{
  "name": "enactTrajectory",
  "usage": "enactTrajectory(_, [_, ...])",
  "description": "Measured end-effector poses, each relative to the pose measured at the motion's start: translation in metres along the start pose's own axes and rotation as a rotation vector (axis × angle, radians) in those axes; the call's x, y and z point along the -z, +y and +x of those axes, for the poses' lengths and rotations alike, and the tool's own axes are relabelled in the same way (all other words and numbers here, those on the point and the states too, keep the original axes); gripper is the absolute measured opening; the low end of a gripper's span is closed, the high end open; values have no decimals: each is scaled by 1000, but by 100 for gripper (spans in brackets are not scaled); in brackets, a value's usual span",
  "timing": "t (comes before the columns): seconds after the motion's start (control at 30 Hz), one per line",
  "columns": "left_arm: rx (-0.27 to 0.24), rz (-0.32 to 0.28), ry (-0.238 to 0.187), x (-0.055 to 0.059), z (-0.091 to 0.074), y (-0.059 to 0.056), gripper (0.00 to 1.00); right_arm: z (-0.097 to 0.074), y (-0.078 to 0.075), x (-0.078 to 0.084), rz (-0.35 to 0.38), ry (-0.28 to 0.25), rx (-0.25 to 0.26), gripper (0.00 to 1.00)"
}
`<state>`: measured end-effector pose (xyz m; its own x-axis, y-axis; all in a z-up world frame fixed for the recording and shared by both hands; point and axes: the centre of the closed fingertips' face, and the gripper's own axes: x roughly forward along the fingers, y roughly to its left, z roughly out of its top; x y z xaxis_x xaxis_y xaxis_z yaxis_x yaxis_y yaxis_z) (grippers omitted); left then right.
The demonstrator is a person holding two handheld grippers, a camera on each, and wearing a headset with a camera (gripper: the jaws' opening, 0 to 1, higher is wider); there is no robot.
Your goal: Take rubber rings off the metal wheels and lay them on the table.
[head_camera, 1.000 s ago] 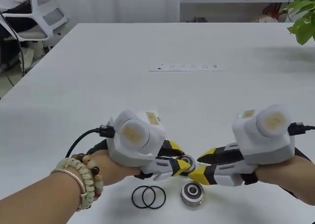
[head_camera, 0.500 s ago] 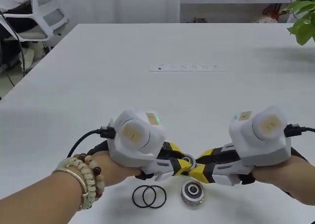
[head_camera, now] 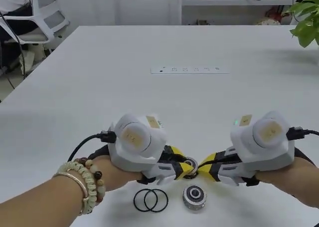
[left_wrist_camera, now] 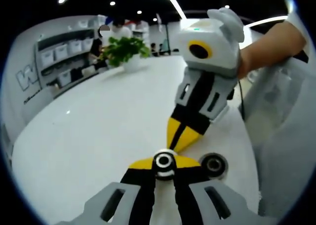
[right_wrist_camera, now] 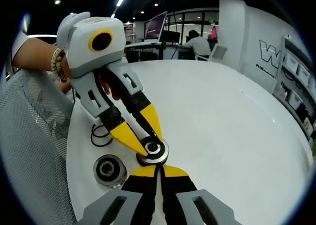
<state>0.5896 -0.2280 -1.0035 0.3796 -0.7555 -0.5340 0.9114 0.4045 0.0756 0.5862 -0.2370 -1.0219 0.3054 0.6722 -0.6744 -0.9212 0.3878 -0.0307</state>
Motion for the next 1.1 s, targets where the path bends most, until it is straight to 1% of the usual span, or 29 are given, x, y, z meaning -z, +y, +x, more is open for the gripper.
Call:
enactTrajectory(0.07, [0, 4, 0, 0, 0, 0, 14, 0, -2, 0, 77, -2, 2, 0])
enactTrajectory(0.1, [0, 6, 1, 0, 0, 0, 14, -1, -3, 1, 143, -6, 1, 0])
enactTrajectory(0.13, [1, 7, 1, 0, 0, 0, 14, -1, -5, 1, 178, -10, 0, 0])
enactTrajectory(0.17, [1, 7, 2, 0, 0, 0, 14, -2, -6, 0, 238, -17, -4, 0])
enactTrajectory(0.2, [2, 9, 2, 0, 0, 0, 14, -3, -7, 0, 282, -23, -10, 0])
enactTrajectory(0.23, [2, 10, 2, 0, 0, 0, 14, -4, -8, -1, 313, -36, -14, 0])
enactTrajectory(0.27, [2, 9, 2, 0, 0, 0, 14, -6, -9, -3, 368, -55, -24, 0])
enactTrajectory(0.33, [3, 13, 2, 0, 0, 0, 14, -7, -9, -5, 455, -77, -41, 0])
enactTrajectory(0.4, [3, 13, 1, 0, 0, 0, 14, -7, -9, -8, 500, -99, -53, 0])
enactTrajectory(0.5, [7, 13, -2, 0, 0, 0, 14, -8, -8, -8, 519, -99, -59, 0])
enactTrajectory(0.53, [9, 12, -3, 0, 0, 0, 14, -8, -7, -9, 544, -104, -62, 0])
enactTrajectory(0.57, [10, 9, -4, 0, 0, 0, 14, -8, -4, -13, 587, -123, -80, 0])
enactTrajectory(0.6, [10, 10, -4, 0, 0, 0, 14, -8, -4, -10, 612, -101, -75, 0])
enactTrajectory(0.63, [11, 19, -5, 1, 0, 1, 14, -8, -8, -11, 613, -116, -68, 0])
enactTrajectory(0.67, [12, 25, -6, 1, 0, 1, 14, -8, -8, -11, 611, -116, -68, 0])
enactTrajectory(0.9, [11, 19, -15, 0, -1, 0, 14, -9, -1, -16, 598, -117, -74, 0])
enactTrajectory(1.1, [11, 17, -18, 1, -1, 1, 14, -9, 0, -18, 591, -120, -80, 0])
